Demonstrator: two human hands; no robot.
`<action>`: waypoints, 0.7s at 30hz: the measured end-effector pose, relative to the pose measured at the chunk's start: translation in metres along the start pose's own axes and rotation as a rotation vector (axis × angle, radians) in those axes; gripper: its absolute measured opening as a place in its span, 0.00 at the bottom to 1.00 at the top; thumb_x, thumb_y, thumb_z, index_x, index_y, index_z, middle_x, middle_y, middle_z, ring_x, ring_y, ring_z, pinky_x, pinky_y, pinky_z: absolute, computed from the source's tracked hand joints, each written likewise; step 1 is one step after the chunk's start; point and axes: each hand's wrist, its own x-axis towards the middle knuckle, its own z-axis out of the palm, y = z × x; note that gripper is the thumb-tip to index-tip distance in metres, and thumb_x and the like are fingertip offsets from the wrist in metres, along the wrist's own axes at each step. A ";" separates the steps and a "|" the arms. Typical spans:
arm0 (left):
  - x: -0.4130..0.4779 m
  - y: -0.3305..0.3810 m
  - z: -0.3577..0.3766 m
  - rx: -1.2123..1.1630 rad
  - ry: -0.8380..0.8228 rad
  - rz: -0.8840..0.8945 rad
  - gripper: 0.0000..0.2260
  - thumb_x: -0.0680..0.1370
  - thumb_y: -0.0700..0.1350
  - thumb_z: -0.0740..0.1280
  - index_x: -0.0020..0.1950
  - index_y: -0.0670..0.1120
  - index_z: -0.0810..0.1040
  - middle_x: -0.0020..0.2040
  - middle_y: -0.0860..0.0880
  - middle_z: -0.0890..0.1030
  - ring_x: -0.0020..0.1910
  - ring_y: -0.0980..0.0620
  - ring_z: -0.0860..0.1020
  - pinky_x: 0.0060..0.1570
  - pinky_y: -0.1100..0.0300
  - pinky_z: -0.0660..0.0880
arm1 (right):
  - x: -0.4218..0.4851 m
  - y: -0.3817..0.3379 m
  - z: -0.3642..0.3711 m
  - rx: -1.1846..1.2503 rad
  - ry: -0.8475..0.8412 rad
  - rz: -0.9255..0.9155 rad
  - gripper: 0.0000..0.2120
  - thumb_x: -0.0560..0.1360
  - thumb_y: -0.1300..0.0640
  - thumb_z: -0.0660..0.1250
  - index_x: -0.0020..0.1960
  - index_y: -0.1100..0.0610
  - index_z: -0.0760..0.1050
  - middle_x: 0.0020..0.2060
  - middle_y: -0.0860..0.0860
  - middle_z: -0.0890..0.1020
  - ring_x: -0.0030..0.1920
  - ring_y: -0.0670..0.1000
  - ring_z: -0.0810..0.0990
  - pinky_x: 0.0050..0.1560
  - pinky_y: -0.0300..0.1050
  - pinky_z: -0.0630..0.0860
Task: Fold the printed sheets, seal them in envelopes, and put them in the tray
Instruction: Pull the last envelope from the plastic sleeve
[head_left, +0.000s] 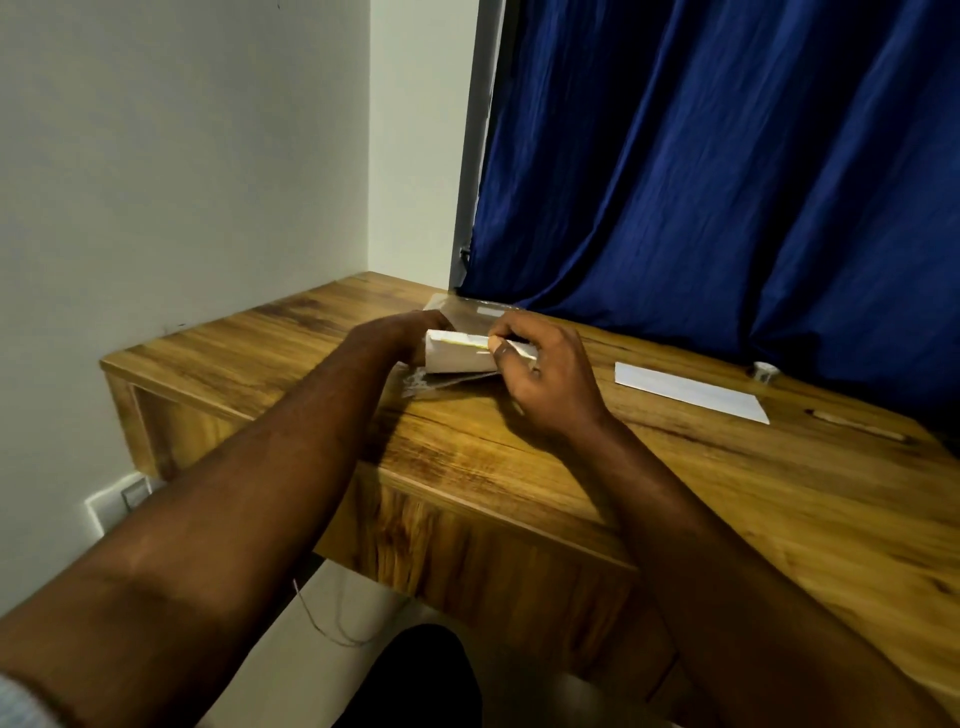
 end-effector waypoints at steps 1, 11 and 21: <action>-0.002 -0.001 0.000 0.022 0.018 -0.008 0.27 0.77 0.38 0.75 0.74 0.43 0.73 0.70 0.42 0.76 0.67 0.41 0.75 0.70 0.41 0.73 | 0.001 -0.003 -0.002 0.019 0.018 0.012 0.05 0.82 0.51 0.65 0.51 0.45 0.79 0.47 0.45 0.82 0.51 0.47 0.80 0.50 0.51 0.80; -0.011 0.010 0.002 -0.133 0.004 0.044 0.20 0.82 0.39 0.69 0.73 0.39 0.70 0.69 0.39 0.74 0.65 0.41 0.72 0.70 0.47 0.68 | 0.021 -0.030 -0.033 0.080 0.228 -0.145 0.05 0.77 0.60 0.66 0.43 0.56 0.77 0.38 0.45 0.80 0.42 0.38 0.78 0.39 0.32 0.71; 0.031 -0.005 0.006 -0.626 0.153 -0.021 0.31 0.82 0.61 0.65 0.80 0.46 0.68 0.79 0.43 0.70 0.73 0.45 0.71 0.67 0.54 0.68 | 0.060 -0.029 -0.084 0.196 0.736 -0.063 0.06 0.76 0.64 0.66 0.42 0.60 0.79 0.35 0.43 0.79 0.37 0.37 0.78 0.40 0.30 0.72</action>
